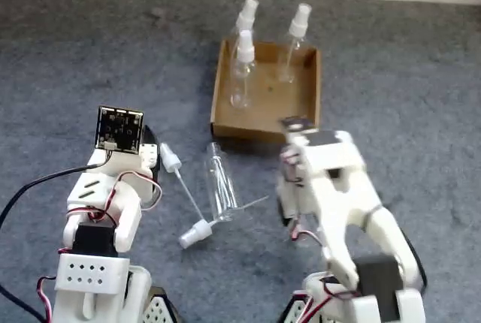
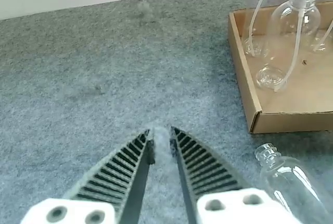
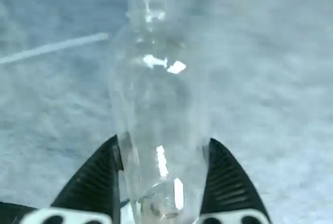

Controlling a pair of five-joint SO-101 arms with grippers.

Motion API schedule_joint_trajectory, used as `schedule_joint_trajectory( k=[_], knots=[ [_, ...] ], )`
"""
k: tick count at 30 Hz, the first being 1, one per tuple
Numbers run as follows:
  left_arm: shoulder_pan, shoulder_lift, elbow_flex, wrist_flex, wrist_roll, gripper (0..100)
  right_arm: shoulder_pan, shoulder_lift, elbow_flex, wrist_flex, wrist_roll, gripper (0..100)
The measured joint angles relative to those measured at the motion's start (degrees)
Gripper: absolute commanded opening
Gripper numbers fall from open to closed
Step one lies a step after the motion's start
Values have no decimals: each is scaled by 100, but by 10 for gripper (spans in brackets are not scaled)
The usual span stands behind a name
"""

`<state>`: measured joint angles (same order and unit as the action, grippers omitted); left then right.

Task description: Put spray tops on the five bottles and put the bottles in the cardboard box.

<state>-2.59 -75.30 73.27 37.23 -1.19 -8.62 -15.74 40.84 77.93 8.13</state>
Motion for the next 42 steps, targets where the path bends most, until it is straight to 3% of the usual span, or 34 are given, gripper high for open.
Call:
schedule_joint_trajectory(
  k=[7, 14, 22, 28, 33, 42],
  knots=[
    [0, 0, 0, 0, 0, 7, 2242, -1556, 246, -123, 1987, 3],
    [0, 0, 0, 0, 0, 7, 3807, -809, 246, -1574, 2347, 6],
    [0, 0, 149, -105, 0, 7, 4079, 1512, -1002, -1767, 2532, 12],
    [0, 0, 334, -466, 0, 7, 4185, 1582, -1327, -941, 3138, 146],
    [0, 0, 334, -501, 0, 7, 4176, 1556, -1433, -677, 3209, 260],
    [0, 0, 334, -501, 0, 7, 4176, 1556, -1829, -545, 2980, 308]
  ],
)
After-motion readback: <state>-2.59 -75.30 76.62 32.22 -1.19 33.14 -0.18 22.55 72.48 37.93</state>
